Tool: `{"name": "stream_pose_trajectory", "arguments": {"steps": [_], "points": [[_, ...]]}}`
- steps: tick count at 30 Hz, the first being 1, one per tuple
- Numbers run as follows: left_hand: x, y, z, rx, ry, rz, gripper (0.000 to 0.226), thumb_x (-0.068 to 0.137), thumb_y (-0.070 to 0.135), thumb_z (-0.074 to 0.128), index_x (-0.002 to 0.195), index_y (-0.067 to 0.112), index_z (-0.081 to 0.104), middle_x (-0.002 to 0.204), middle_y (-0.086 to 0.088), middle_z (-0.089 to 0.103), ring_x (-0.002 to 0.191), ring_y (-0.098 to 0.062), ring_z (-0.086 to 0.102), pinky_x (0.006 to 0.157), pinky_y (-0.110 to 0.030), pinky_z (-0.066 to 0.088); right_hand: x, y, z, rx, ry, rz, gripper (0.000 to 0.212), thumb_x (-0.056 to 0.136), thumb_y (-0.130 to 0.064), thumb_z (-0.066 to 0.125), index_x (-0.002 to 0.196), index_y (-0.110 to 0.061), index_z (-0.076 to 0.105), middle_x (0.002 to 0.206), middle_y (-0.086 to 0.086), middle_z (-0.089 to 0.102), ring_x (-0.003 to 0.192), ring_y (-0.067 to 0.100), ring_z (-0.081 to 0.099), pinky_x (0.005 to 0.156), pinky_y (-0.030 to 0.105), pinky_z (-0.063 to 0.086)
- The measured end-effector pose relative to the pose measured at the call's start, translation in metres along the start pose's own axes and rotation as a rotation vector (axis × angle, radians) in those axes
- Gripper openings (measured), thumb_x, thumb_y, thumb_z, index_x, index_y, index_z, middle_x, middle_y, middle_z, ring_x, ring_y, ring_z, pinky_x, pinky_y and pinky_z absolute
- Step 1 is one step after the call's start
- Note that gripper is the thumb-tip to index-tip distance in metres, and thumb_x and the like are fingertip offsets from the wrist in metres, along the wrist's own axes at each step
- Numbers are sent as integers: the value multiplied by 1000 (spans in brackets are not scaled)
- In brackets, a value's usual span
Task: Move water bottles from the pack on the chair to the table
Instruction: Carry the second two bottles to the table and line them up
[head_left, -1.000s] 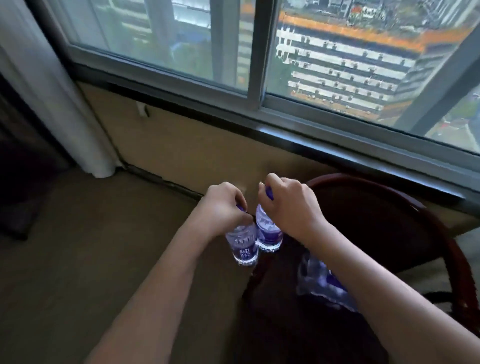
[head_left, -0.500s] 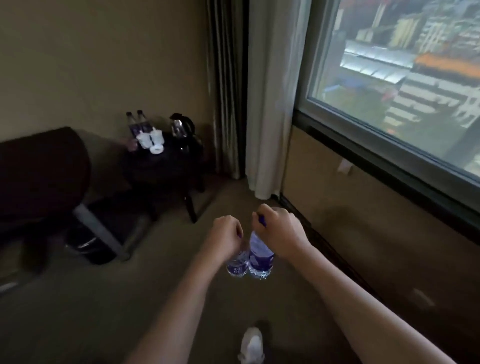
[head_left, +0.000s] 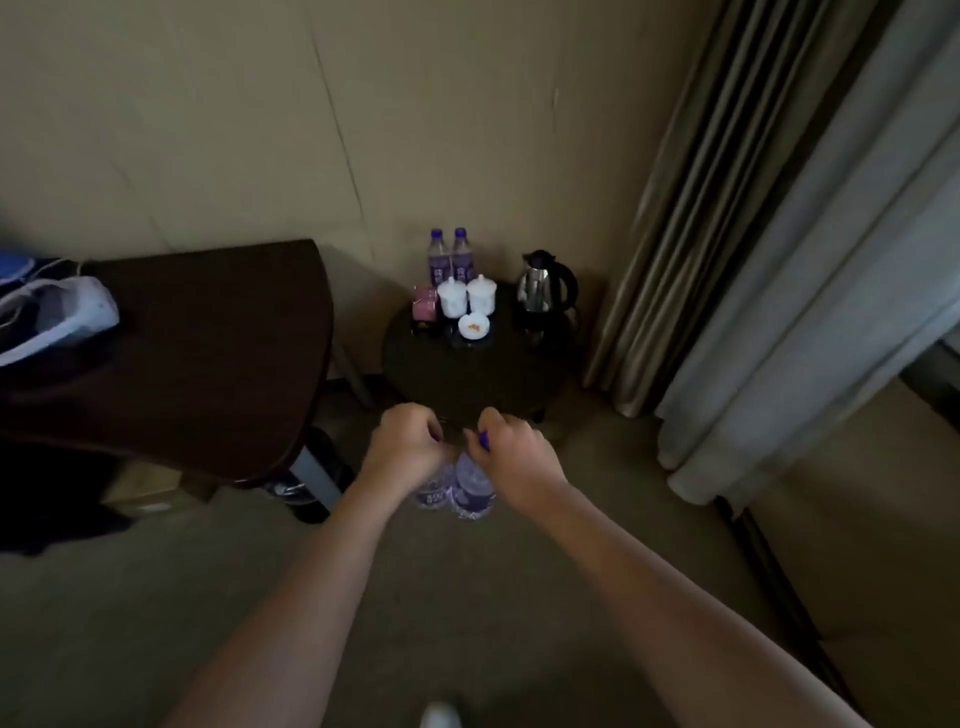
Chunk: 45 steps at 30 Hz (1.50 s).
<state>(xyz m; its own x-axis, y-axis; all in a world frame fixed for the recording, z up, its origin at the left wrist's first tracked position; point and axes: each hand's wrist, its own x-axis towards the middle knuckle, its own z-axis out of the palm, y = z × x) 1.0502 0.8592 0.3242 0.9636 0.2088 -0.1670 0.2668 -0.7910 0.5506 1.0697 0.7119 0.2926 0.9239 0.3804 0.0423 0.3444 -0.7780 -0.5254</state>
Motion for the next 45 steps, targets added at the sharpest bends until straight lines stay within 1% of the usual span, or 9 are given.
{"name": "stream_pose_trajectory", "arguments": {"steps": [4, 10, 15, 19, 23, 32, 38, 41, 45], "points": [[116, -14, -4, -62, -26, -24, 13, 68, 23, 77, 61, 19, 67, 66, 1, 65, 64, -12, 62, 53, -25, 43, 104, 25, 7, -49, -36, 3, 22, 97, -41, 41, 93, -19, 46, 80, 3, 59, 66, 21, 60, 60, 41, 54], [282, -31, 39, -120, -123, 51, 13, 70, 24, 79, 66, 22, 67, 69, 4, 65, 66, -4, 60, 51, -19, 39, 239, 104, 38, -51, -112, 62, 18, 97, -37, 43, 91, -20, 44, 79, 3, 56, 64, 19, 57, 57, 38, 50], [372, -37, 74, -163, -164, 52, 9, 72, 22, 78, 71, 21, 69, 71, 6, 65, 67, -4, 61, 52, -18, 39, 315, 157, 58, -53, -134, 32, 21, 97, -33, 48, 84, -16, 45, 78, 6, 54, 65, 21, 52, 56, 36, 43], [422, -40, 94, -164, -153, 39, 8, 72, 18, 77, 77, 15, 72, 79, 3, 64, 78, -9, 59, 61, -23, 43, 364, 191, 71, -53, -176, -8, 22, 96, -32, 49, 85, -13, 48, 82, 8, 54, 71, 23, 54, 65, 42, 48], [449, -45, 107, -126, -126, 32, 14, 74, 16, 77, 86, 12, 73, 85, 3, 61, 86, -11, 58, 68, -24, 43, 397, 216, 77, -25, -214, -35, 17, 95, -32, 51, 88, -16, 50, 87, 6, 54, 76, 21, 54, 70, 42, 49], [463, -57, 115, -198, -54, 91, 26, 76, 19, 77, 101, 14, 71, 92, 1, 64, 83, -7, 58, 62, -14, 42, 439, 236, 86, -23, -241, -149, 26, 92, -36, 55, 92, -10, 55, 88, 12, 57, 80, 25, 55, 71, 44, 49], [449, -74, 123, -348, -2, 103, 33, 74, 27, 81, 104, 17, 69, 88, 10, 67, 87, -7, 64, 80, -30, 52, 438, 242, 93, -2, -196, -22, 43, 83, -51, 63, 91, -10, 53, 91, 13, 57, 82, 26, 56, 70, 39, 47], [448, -77, 131, -402, -6, 75, 38, 76, 24, 80, 110, 13, 68, 96, 0, 71, 91, -15, 66, 86, -40, 54, 434, 244, 93, 58, -150, 61, 49, 74, -48, 74, 95, -7, 56, 96, 12, 59, 84, 24, 57, 71, 39, 48], [448, -83, 140, -453, 19, 71, 38, 79, 26, 77, 113, 15, 66, 103, 0, 70, 91, -10, 63, 86, -38, 54, 435, 245, 90, 41, -142, 32, 43, 69, -40, 80, 95, -11, 62, 101, 10, 57, 88, 19, 55, 68, 28, 42]]}}
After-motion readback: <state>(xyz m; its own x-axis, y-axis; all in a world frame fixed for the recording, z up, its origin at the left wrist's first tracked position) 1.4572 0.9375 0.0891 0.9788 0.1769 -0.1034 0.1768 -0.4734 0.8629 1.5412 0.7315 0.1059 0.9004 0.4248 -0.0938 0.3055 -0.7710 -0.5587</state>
